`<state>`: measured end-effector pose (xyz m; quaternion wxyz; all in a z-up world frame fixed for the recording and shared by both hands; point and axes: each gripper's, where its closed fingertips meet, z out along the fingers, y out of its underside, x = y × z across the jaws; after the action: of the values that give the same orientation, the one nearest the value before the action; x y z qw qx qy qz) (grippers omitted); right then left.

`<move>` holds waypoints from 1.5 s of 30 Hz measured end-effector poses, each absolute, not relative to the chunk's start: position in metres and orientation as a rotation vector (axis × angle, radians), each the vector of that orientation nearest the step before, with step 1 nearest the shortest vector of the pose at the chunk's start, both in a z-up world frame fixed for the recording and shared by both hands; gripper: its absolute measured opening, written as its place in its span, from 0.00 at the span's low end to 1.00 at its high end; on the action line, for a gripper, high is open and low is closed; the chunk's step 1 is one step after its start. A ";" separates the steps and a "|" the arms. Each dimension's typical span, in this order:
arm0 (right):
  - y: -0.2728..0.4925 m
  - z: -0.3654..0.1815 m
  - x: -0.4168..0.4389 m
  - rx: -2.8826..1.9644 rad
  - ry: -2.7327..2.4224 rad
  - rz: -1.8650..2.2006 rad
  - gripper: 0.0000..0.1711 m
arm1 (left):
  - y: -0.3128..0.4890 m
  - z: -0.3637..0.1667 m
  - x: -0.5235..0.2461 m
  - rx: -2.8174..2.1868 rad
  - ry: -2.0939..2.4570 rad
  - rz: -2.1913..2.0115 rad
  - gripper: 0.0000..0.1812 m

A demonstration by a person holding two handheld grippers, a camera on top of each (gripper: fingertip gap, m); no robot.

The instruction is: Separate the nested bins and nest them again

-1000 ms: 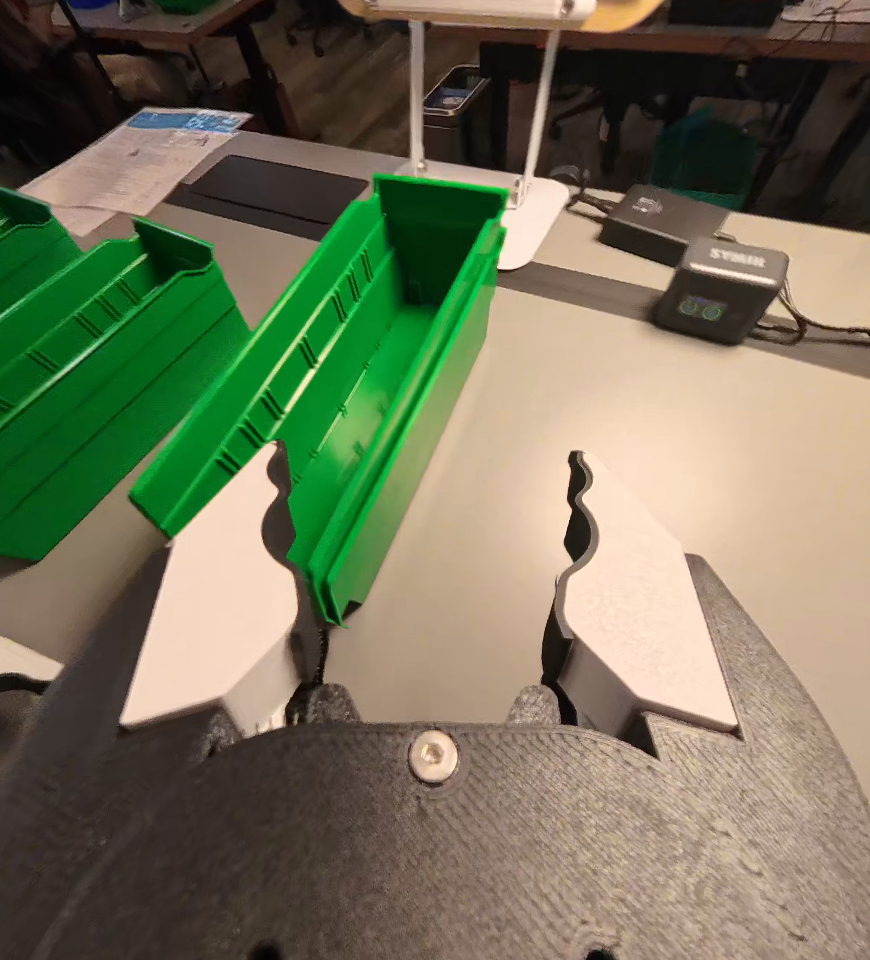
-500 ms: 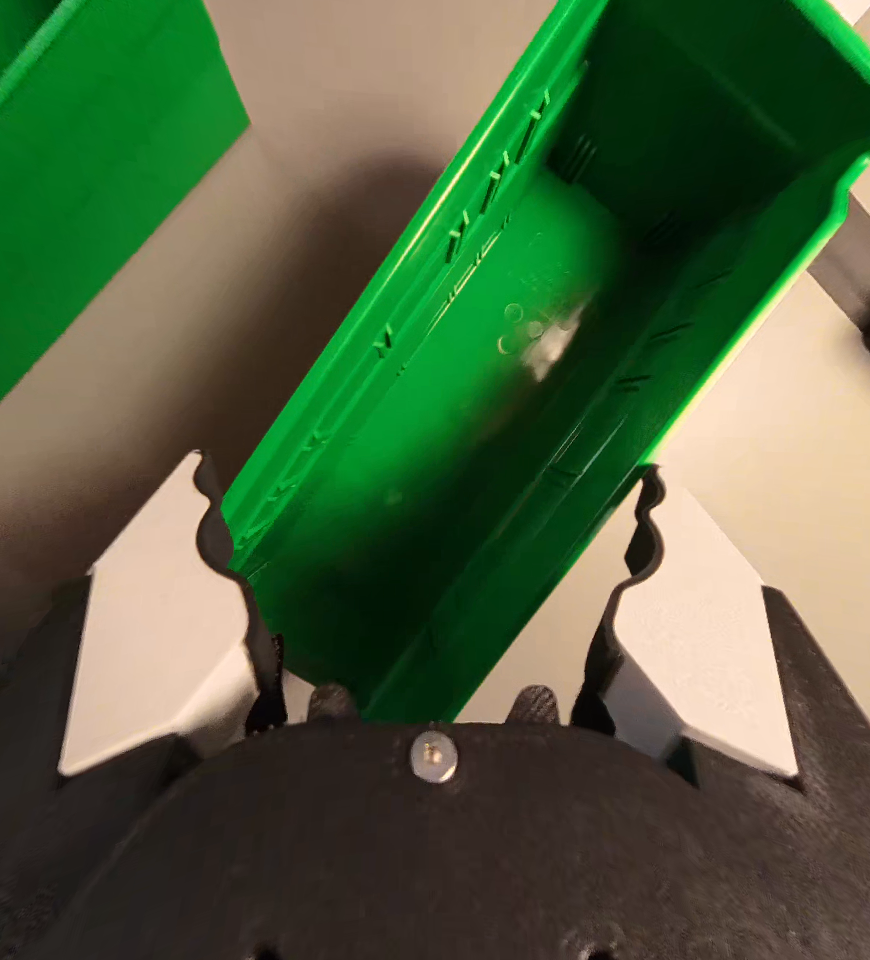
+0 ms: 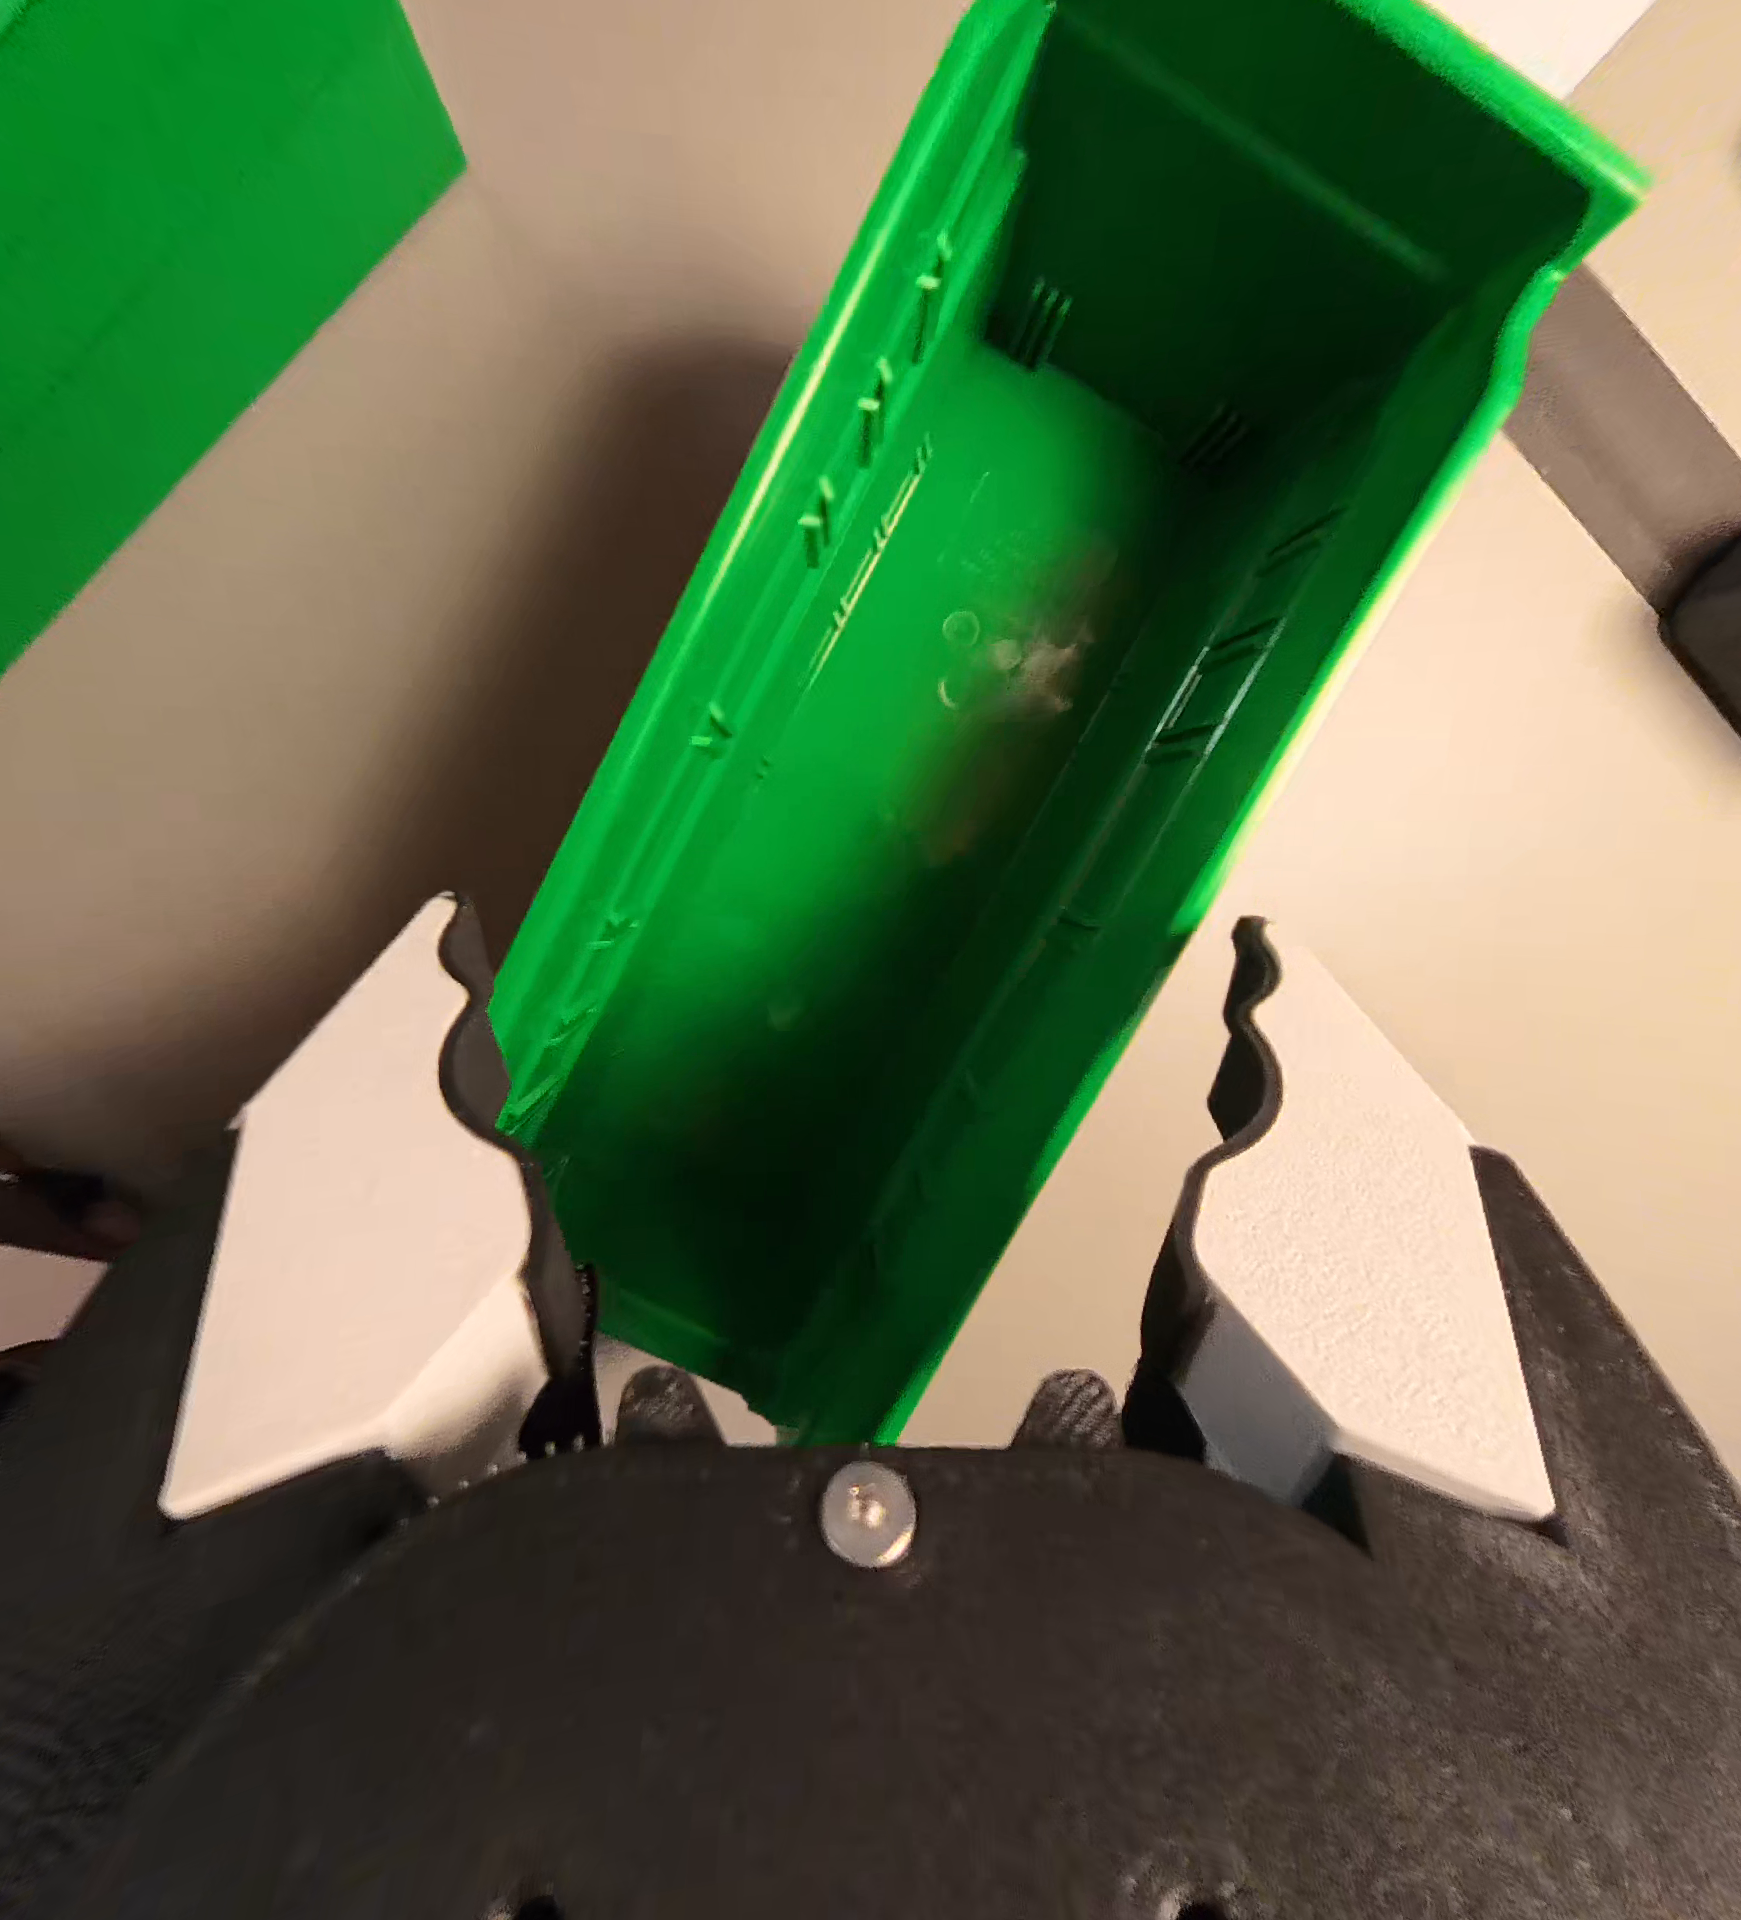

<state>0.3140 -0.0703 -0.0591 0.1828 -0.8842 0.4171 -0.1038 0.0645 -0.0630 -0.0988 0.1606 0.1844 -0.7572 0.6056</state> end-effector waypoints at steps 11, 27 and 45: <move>-0.064 -0.085 0.312 -2.505 1.264 -0.165 0.84 | -0.057 -0.093 0.066 0.561 -2.065 1.753 0.45; -0.061 -0.072 0.298 -2.593 1.266 -0.231 0.72 | -0.053 -0.090 0.061 0.544 -2.036 1.759 0.45; -0.066 -0.068 0.281 -2.766 1.159 -0.363 0.75 | -0.052 -0.089 0.058 0.534 -2.017 1.749 0.45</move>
<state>0.2808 -0.0664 -0.0682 0.0604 -0.9139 0.3830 -0.1201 0.0576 -0.0521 -0.0893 0.2080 0.1919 -0.7245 0.6285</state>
